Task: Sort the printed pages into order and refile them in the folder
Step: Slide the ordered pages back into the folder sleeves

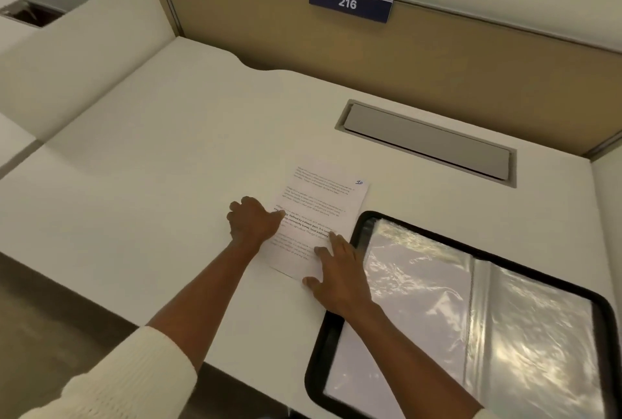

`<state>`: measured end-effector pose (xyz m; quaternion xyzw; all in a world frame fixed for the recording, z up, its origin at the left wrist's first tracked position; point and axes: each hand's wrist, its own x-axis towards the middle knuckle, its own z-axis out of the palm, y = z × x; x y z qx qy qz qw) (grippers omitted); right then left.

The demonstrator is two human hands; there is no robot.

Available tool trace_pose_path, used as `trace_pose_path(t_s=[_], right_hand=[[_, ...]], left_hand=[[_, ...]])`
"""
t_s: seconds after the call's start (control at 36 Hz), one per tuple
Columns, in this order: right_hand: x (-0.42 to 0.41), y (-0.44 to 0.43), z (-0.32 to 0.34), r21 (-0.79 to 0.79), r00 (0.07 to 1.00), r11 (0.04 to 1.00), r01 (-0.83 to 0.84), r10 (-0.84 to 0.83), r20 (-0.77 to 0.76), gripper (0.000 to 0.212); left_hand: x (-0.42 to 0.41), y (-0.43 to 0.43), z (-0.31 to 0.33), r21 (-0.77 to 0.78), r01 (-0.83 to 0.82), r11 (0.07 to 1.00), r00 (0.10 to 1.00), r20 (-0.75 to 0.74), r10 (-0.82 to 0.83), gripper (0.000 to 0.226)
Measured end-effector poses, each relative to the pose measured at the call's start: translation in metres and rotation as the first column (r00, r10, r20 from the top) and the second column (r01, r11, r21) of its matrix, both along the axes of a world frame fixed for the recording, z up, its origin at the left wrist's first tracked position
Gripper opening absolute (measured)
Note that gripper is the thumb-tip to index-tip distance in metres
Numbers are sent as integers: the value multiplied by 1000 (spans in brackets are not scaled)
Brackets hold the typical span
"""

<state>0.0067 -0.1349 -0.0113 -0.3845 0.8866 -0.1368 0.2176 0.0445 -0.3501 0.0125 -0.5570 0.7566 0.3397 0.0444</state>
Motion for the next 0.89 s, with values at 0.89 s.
trace_pose_path(t_s=[0.89], right_hand=[[-14,26,63,64,-39,418,906,-66,997,61]], left_hand=[[36,52,124,808,355,470,645,-576,503,55]])
